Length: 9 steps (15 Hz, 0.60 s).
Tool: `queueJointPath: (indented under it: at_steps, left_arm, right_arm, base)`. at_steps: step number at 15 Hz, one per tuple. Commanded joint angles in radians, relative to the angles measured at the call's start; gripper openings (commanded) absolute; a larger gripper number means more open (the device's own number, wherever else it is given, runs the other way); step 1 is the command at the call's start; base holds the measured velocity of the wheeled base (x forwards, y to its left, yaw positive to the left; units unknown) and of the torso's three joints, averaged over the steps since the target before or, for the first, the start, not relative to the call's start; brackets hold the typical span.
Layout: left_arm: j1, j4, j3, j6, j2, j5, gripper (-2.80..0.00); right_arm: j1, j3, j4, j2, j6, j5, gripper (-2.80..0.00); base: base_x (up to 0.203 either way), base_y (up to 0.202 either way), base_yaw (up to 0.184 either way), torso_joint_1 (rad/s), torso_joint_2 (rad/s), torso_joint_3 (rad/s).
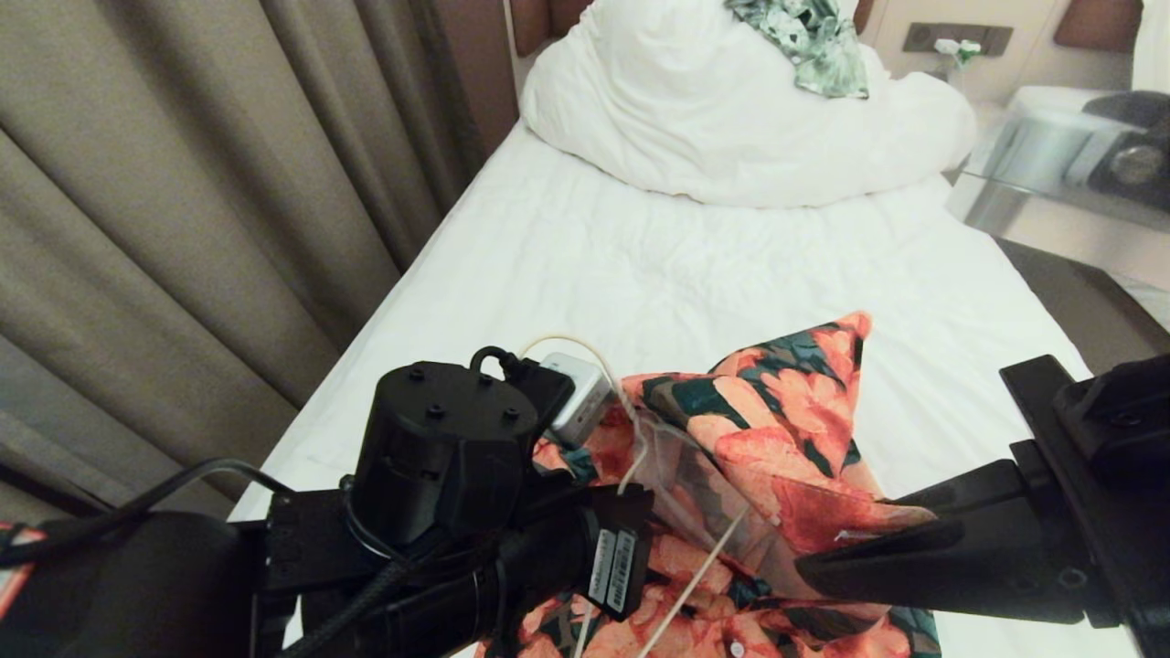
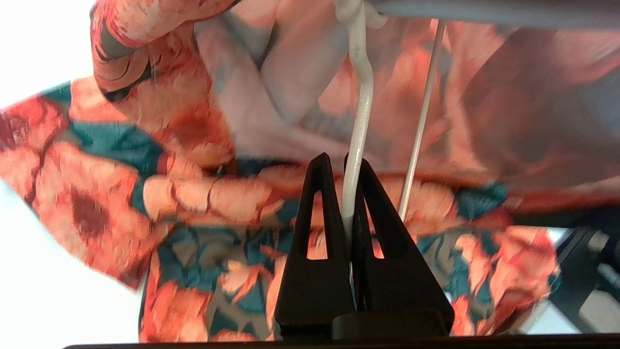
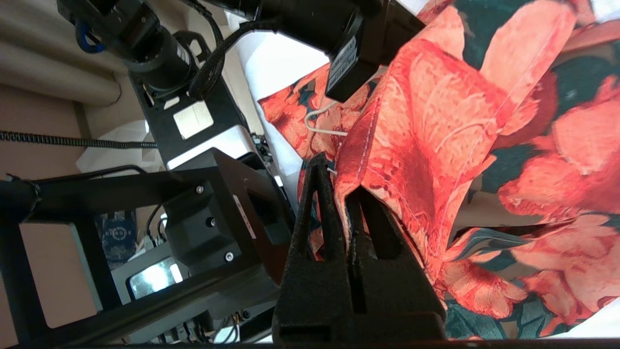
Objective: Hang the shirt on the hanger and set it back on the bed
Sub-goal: Hook one side of the shirt onto the hanger
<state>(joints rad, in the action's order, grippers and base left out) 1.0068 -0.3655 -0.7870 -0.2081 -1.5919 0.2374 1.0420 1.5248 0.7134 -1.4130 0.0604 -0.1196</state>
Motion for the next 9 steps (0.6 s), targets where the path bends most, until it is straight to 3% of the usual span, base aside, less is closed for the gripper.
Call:
queueJointPath:
  at_steps: [1, 3, 4, 9]
  left_arm:
    - [0.001, -0.022, 0.002, -0.002, 0.004, 0.002, -2.80]
    - [0.001, -0.080, 0.013, -0.002, 0.007, 0.002, -2.80]
    - [0.001, -0.100, 0.017, -0.002, 0.010, 0.002, -2.80]
    - [-0.001, -0.133, 0.023, -0.002, 0.034, 0.003, -2.80]
  right_arm:
    - [0.009, -0.009, 0.004, -0.004, -0.004, -0.002, -2.80]
    - [0.009, -0.015, 0.003, -0.003, -0.008, 0.000, -2.80]
    - [0.009, -0.016, 0.002, -0.003, -0.007, 0.000, 0.00]
    - [0.007, -0.012, 0.001, -0.006, 0.001, 0.008, 0.00]
  base:
    - [0.000, 0.000, 0.000, 0.000, 0.00, 0.000]
    - [0.000, 0.000, 0.000, 0.000, 0.00, 0.000]
    - [0.000, 0.000, 0.000, 0.000, 0.00, 0.000]
    - [0.000, 0.000, 0.000, 0.000, 0.00, 0.000]
